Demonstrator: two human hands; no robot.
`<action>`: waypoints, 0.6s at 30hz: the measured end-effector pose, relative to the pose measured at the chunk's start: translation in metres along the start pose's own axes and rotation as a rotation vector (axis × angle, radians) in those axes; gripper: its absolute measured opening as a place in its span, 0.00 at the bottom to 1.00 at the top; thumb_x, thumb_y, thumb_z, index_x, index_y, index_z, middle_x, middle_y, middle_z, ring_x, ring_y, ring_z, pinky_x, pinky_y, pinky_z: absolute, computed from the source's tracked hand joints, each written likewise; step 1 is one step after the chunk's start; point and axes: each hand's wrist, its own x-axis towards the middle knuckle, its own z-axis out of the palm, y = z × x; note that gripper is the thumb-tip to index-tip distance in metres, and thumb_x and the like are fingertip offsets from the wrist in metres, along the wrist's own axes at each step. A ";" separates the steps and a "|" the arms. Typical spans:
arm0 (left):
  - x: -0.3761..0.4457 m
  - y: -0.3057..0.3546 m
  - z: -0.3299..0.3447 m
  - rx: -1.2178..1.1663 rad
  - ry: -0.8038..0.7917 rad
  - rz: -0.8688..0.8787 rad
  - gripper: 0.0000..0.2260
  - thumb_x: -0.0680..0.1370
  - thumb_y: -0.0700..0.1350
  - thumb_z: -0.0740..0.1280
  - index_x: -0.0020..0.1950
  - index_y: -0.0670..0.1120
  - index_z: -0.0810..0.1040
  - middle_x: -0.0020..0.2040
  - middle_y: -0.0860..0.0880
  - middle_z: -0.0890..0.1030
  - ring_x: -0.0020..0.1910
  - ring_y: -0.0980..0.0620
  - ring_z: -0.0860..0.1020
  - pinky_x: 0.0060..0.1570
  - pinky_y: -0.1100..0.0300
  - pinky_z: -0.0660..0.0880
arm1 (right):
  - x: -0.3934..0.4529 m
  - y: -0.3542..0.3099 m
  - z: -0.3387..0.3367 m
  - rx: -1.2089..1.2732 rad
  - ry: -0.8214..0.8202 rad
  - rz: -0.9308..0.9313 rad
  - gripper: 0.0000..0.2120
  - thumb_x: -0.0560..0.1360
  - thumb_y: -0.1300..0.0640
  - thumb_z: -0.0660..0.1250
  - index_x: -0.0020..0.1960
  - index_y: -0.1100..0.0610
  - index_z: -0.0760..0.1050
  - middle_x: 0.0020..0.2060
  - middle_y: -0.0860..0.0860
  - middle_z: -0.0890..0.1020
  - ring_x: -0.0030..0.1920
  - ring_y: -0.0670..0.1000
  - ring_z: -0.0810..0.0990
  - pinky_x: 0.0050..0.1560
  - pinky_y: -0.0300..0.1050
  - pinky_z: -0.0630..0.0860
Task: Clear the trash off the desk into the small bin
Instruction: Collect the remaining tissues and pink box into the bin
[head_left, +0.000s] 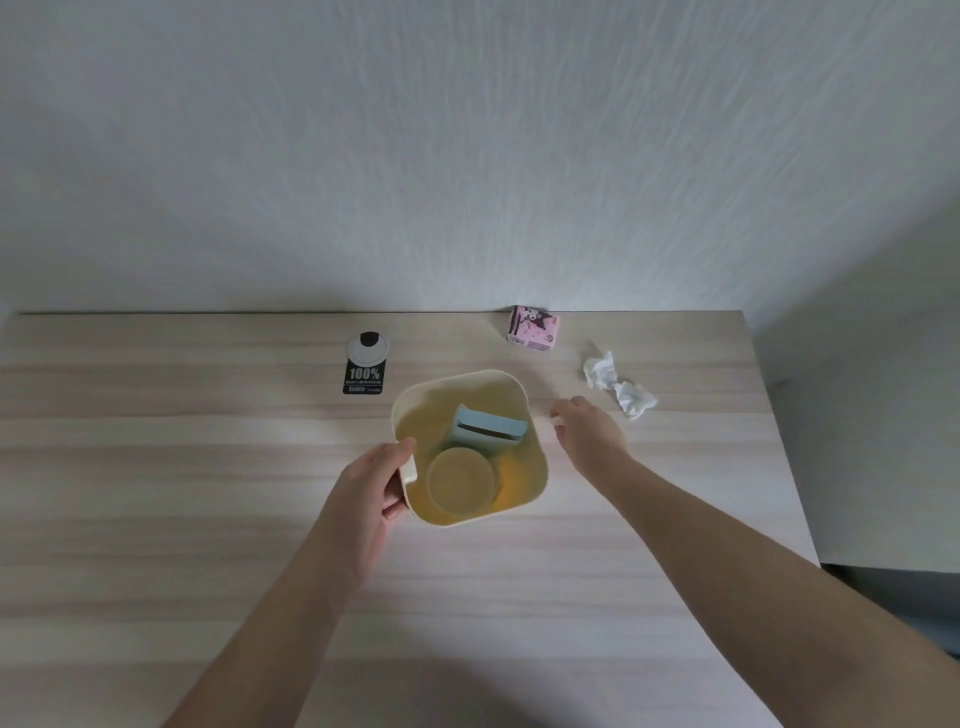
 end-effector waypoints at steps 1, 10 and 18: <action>0.001 0.000 0.002 0.000 0.006 -0.008 0.14 0.80 0.45 0.62 0.35 0.45 0.70 0.23 0.53 0.66 0.24 0.55 0.67 0.43 0.54 0.66 | 0.000 0.006 -0.006 0.019 0.030 0.013 0.12 0.77 0.64 0.60 0.59 0.56 0.75 0.51 0.55 0.79 0.51 0.59 0.78 0.45 0.48 0.72; 0.006 -0.006 0.020 -0.011 -0.011 0.002 0.16 0.75 0.49 0.66 0.27 0.50 0.73 0.25 0.50 0.62 0.30 0.50 0.61 0.41 0.52 0.63 | 0.007 0.064 -0.046 0.053 0.181 0.143 0.07 0.75 0.55 0.69 0.52 0.56 0.78 0.52 0.56 0.79 0.53 0.59 0.76 0.46 0.48 0.71; 0.000 -0.010 0.025 0.043 -0.001 0.041 0.17 0.76 0.48 0.64 0.26 0.51 0.73 0.26 0.52 0.60 0.30 0.51 0.59 0.39 0.54 0.62 | 0.011 0.082 -0.038 0.090 0.032 0.263 0.07 0.74 0.55 0.70 0.51 0.55 0.81 0.57 0.55 0.76 0.57 0.57 0.75 0.53 0.47 0.72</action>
